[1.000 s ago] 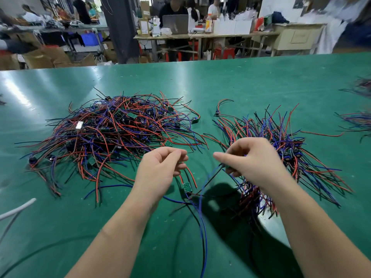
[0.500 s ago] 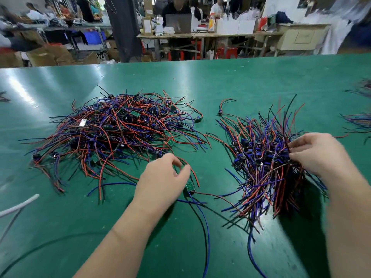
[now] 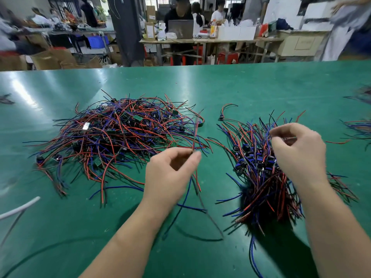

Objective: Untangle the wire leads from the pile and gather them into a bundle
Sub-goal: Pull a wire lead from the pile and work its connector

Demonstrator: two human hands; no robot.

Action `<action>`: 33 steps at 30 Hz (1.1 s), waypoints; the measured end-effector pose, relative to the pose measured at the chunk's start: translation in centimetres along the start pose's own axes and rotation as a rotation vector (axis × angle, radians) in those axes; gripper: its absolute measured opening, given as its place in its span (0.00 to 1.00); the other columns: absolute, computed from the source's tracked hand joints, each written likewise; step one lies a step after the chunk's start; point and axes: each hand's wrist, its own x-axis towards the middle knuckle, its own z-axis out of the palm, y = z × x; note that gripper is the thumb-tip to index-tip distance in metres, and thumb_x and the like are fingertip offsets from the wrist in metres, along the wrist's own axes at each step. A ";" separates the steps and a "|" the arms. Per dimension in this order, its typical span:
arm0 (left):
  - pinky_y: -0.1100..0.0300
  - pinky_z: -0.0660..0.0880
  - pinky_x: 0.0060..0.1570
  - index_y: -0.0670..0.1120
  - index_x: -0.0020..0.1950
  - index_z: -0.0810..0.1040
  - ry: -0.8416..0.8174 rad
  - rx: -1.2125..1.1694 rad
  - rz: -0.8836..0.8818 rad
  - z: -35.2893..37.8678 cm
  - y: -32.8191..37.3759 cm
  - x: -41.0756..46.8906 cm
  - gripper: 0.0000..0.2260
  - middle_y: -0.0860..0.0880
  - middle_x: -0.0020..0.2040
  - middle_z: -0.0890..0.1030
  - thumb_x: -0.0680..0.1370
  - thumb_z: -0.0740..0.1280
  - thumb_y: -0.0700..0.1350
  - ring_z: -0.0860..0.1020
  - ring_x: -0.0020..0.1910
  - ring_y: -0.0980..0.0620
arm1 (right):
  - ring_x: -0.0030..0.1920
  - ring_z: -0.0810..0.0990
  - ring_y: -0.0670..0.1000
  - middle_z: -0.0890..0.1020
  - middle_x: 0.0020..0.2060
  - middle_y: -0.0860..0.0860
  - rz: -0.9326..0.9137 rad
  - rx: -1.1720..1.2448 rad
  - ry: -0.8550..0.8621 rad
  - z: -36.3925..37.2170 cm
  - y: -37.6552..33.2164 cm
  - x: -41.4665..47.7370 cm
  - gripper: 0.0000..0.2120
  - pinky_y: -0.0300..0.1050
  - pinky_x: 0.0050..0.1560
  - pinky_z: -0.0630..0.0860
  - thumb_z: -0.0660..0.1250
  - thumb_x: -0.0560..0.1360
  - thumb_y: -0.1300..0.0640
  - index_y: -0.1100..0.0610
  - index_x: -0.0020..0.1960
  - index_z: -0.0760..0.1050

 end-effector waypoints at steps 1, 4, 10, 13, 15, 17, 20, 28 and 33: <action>0.65 0.78 0.38 0.47 0.41 0.83 -0.039 -0.240 -0.071 0.0 0.6 0.1 0.05 0.50 0.35 0.84 0.71 0.74 0.47 0.80 0.33 0.56 | 0.33 0.79 0.46 0.81 0.32 0.44 0.040 0.067 -0.059 0.4 -0.4 -0.3 0.12 0.38 0.39 0.73 0.65 0.69 0.65 0.49 0.36 0.78; 0.64 0.78 0.35 0.42 0.46 0.81 -0.203 -0.680 -0.302 0.2 1.5 0.1 0.12 0.47 0.36 0.84 0.69 0.67 0.49 0.80 0.31 0.54 | 0.30 0.78 0.47 0.83 0.31 0.48 0.179 0.337 -0.357 1.2 -1.8 -1.4 0.15 0.41 0.39 0.74 0.64 0.70 0.70 0.52 0.36 0.81; 0.63 0.78 0.33 0.41 0.44 0.84 -0.520 -0.809 -0.475 0.7 2.0 -1.1 0.13 0.47 0.38 0.83 0.72 0.63 0.47 0.79 0.29 0.56 | 0.30 0.74 0.45 0.82 0.36 0.53 0.366 1.030 -0.913 2.1 -3.7 -3.8 0.12 0.34 0.32 0.71 0.67 0.67 0.55 0.60 0.45 0.84; 0.61 0.79 0.33 0.41 0.43 0.83 -0.561 -0.716 -0.526 1.1 2.0 -1.5 0.13 0.45 0.39 0.84 0.71 0.66 0.50 0.80 0.30 0.54 | 0.29 0.74 0.49 0.81 0.33 0.56 0.338 0.990 -0.880 2.6 -3.9 -4.3 0.09 0.39 0.34 0.71 0.69 0.64 0.56 0.60 0.39 0.84; 0.61 0.79 0.32 0.42 0.40 0.83 -0.495 -0.616 -0.549 1.3 1.8 -1.5 0.15 0.43 0.37 0.83 0.67 0.69 0.53 0.81 0.30 0.52 | 0.35 0.73 0.54 0.80 0.35 0.60 0.301 0.861 -0.851 2.8 -3.8 -4.4 0.09 0.46 0.40 0.69 0.71 0.62 0.55 0.59 0.38 0.84; 0.62 0.78 0.31 0.43 0.37 0.83 -0.479 -0.514 -0.520 1.3 1.5 -1.5 0.13 0.42 0.37 0.82 0.64 0.71 0.53 0.82 0.31 0.52 | 0.33 0.72 0.52 0.79 0.31 0.58 0.273 0.758 -0.863 2.8 -3.6 -4.4 0.09 0.42 0.37 0.68 0.72 0.61 0.54 0.59 0.36 0.84; 0.62 0.79 0.33 0.42 0.39 0.83 -0.558 -0.435 -0.505 1.0 1.4 -1.7 0.11 0.44 0.36 0.83 0.65 0.72 0.50 0.82 0.31 0.53 | 0.25 0.72 0.45 0.78 0.24 0.53 0.274 0.643 -0.884 2.4 -3.4 -4.0 0.06 0.34 0.27 0.69 0.73 0.61 0.56 0.59 0.33 0.82; 0.64 0.77 0.34 0.47 0.42 0.84 -0.910 -0.348 -0.505 -0.7 1.9 -1.6 0.06 0.46 0.39 0.84 0.71 0.74 0.49 0.82 0.35 0.53 | 0.23 0.77 0.41 0.80 0.25 0.50 0.612 0.938 -0.404 -0.1 -1.6 -0.2 0.10 0.30 0.23 0.73 0.71 0.63 0.55 0.61 0.39 0.78; 0.62 0.79 0.39 0.49 0.46 0.84 -1.059 -0.481 -0.436 -1.1 1.9 -1.8 0.07 0.49 0.42 0.85 0.72 0.72 0.50 0.83 0.38 0.52 | 0.26 0.78 0.42 0.80 0.25 0.49 0.694 1.209 -0.082 0.4 0.1 1.1 0.13 0.30 0.28 0.74 0.60 0.80 0.54 0.61 0.41 0.75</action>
